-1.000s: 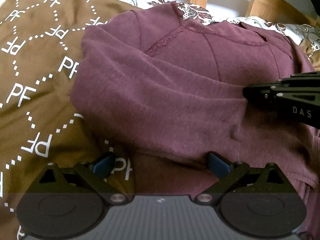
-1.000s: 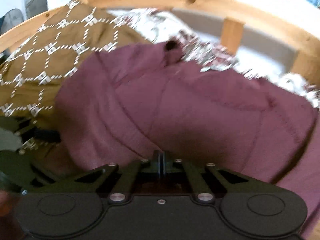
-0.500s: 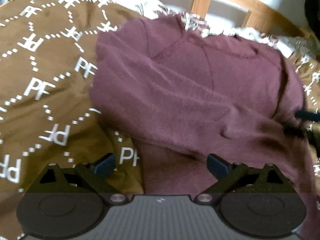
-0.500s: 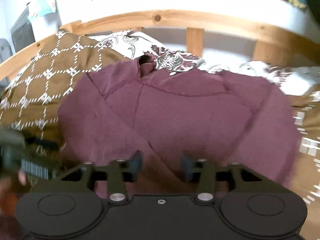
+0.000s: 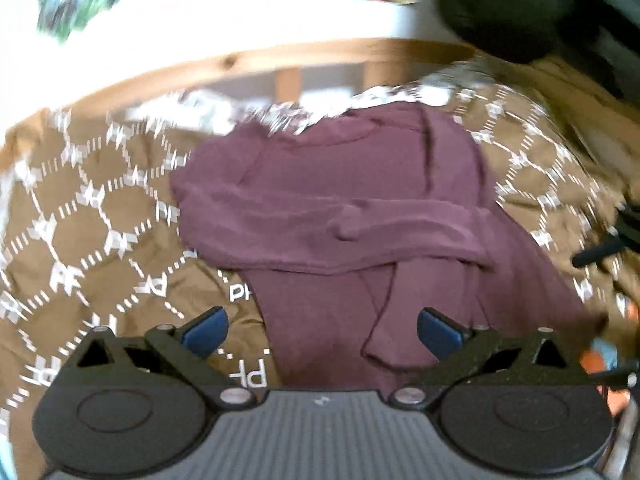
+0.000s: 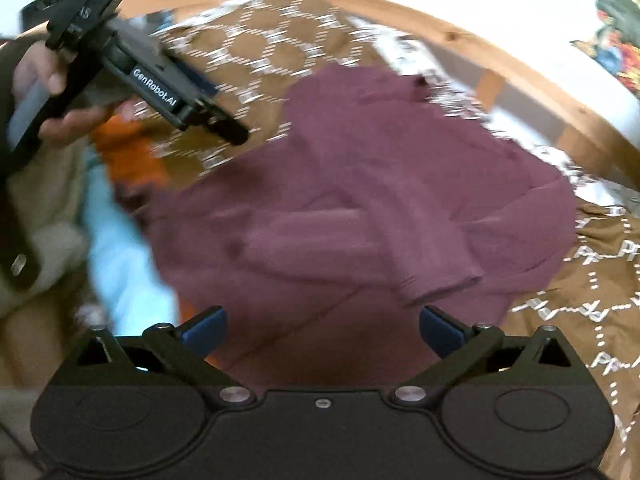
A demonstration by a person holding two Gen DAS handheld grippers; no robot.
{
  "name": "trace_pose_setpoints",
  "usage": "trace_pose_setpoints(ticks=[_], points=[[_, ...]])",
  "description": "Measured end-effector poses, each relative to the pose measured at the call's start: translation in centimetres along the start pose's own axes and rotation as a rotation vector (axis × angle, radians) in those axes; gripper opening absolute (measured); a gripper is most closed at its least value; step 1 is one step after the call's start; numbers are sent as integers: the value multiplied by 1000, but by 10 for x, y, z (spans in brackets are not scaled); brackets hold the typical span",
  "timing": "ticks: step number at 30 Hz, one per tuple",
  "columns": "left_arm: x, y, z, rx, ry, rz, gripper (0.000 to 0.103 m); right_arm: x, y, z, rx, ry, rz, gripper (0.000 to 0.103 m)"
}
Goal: Fold small clothes
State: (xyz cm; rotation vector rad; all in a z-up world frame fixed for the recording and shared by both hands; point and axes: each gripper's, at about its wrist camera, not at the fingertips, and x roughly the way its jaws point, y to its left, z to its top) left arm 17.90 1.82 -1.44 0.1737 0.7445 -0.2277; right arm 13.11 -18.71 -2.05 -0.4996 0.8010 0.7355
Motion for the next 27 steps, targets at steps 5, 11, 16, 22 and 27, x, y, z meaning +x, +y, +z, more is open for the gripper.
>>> trace_pose_setpoints(ticks=[5, 11, 16, 22, 27], points=[[-39, -24, -24, 104, -58, -10, 102, 7, 27, -9, 3, 36, 46, 102], [-52, -54, -41, 273, -31, -157, 102, 35, 41, -9, -52, 122, 7, 102], [-29, -77, -48, 368, 76, -146, 102, 41, 28, -8, 21, 110, 14, 95], [-10, -78, -51, 362, 155, -126, 102, 47, 27, -10, 28, 134, 34, 87], [-6, -78, -55, 381, 177, -113, 102, 55, 27, -5, 15, 143, 64, 62]])
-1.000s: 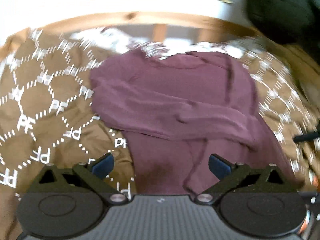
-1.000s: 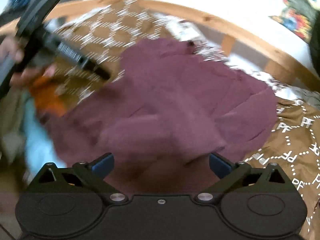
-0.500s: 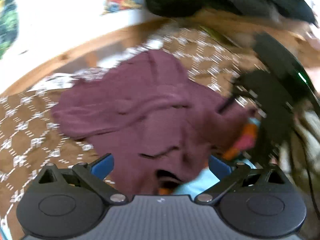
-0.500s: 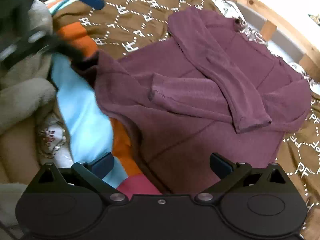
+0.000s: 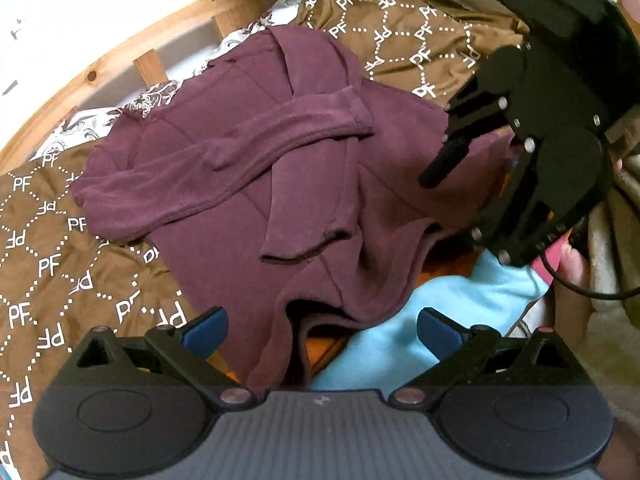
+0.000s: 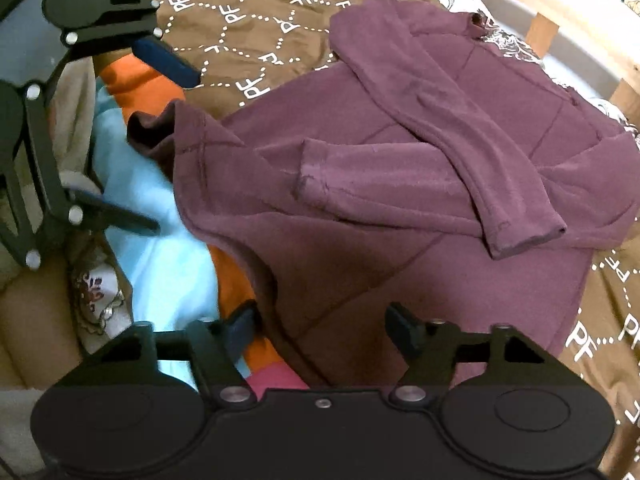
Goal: Fold small clothes
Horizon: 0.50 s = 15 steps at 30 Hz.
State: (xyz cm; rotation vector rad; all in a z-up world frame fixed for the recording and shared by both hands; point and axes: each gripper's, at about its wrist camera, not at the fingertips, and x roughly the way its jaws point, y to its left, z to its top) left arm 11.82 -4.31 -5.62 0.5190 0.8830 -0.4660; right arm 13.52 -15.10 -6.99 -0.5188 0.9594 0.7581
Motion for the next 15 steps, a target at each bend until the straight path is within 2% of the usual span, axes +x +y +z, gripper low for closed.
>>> trace_pose_setpoints(ticks=[4, 6, 8, 11, 14, 15], points=[[10, 2, 1, -13, 61, 26, 101, -1, -7, 3, 63, -80, 0, 49], [13, 6, 1, -38, 74, 16, 99, -2, -13, 3, 117, -125, -3, 27], [11, 10, 1, -58, 67, 14, 96, -8, -21, 1, 162, -173, -10, 17], [9, 11, 0, -65, 50, 14, 88, -22, -31, -4, 223, -248, -18, 13], [6, 12, 0, -71, 28, 37, 75, -30, -39, -6, 261, -283, -18, 12], [5, 13, 1, -79, 23, 56, 67, -30, -40, -6, 269, -287, -21, 12]])
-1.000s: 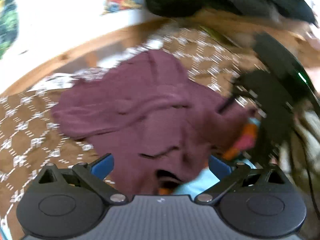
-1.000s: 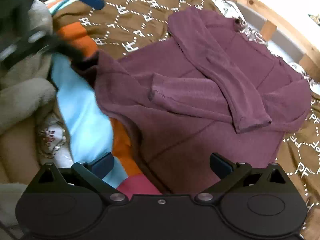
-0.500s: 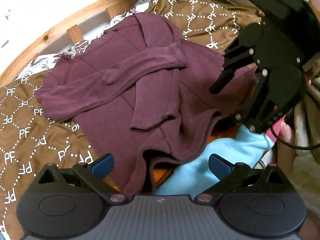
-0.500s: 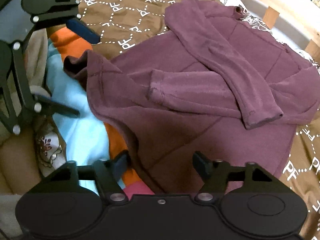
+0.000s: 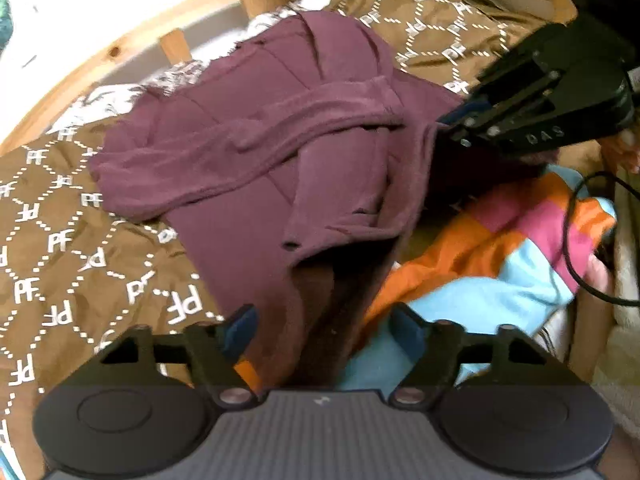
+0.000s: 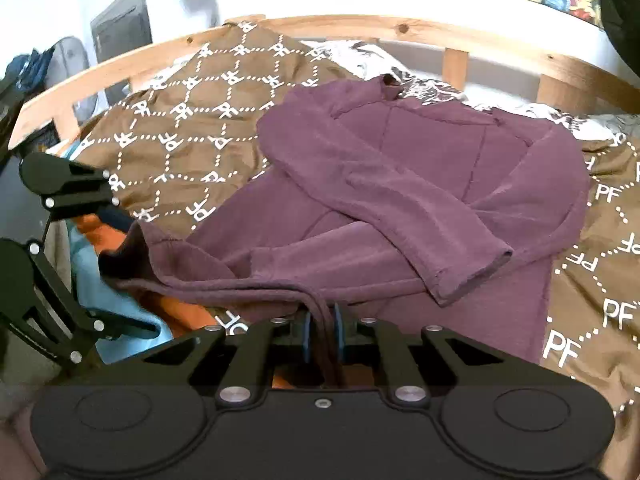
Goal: Fold small clothes
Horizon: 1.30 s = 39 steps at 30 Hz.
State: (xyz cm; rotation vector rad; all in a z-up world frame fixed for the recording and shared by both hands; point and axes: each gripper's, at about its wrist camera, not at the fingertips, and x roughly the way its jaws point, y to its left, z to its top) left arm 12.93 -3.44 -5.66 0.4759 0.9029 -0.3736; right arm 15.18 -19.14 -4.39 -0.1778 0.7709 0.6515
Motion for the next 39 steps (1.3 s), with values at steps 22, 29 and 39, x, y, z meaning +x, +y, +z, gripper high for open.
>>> trace_pose_setpoints(ticks=[22, 29, 39], points=[[-35, 58, -1, -400, -281, 216, 5, 32, 59, -22, -366, 162, -166, 59], [-47, 68, -9, -479, -332, 207, 5, 38, 72, -37, -532, 231, -378, 60], [-74, 40, -17, -378, -370, 198, 5, -15, 63, -47, -671, 208, -547, 5]])
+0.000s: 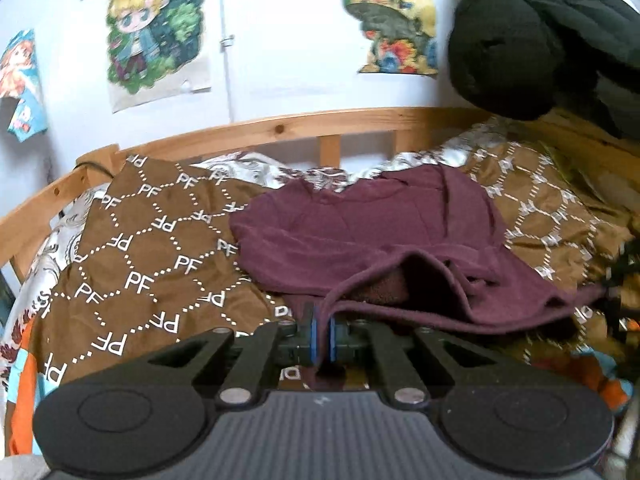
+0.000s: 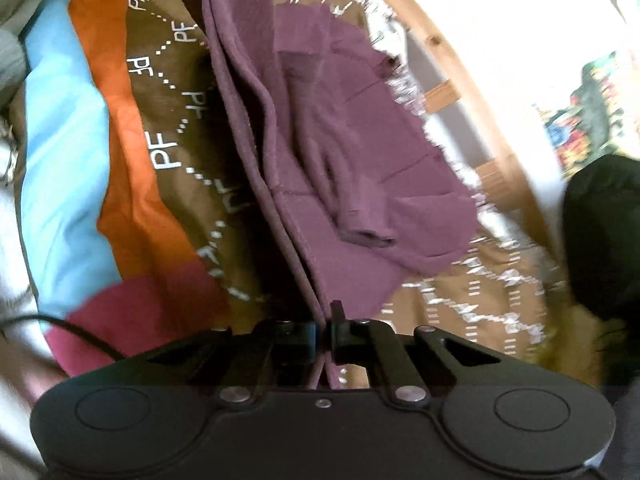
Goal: Fold small clothes
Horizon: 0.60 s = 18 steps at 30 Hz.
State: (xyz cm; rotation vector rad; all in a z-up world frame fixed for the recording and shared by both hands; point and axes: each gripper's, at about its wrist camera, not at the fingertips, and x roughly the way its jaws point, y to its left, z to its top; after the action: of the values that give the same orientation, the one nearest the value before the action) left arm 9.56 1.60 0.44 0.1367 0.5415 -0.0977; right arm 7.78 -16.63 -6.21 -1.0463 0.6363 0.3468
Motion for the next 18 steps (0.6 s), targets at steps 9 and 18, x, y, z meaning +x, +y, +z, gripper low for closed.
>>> trace_pose_setpoints(ticks=[9, 18], points=[[-59, -7, -15, 46, 10, -31, 4, -69, -11, -32, -30, -86, -60, 4], [-133, 6, -26, 74, 58, -129, 4, -169, -11, -42, 33, -93, 131, 4]])
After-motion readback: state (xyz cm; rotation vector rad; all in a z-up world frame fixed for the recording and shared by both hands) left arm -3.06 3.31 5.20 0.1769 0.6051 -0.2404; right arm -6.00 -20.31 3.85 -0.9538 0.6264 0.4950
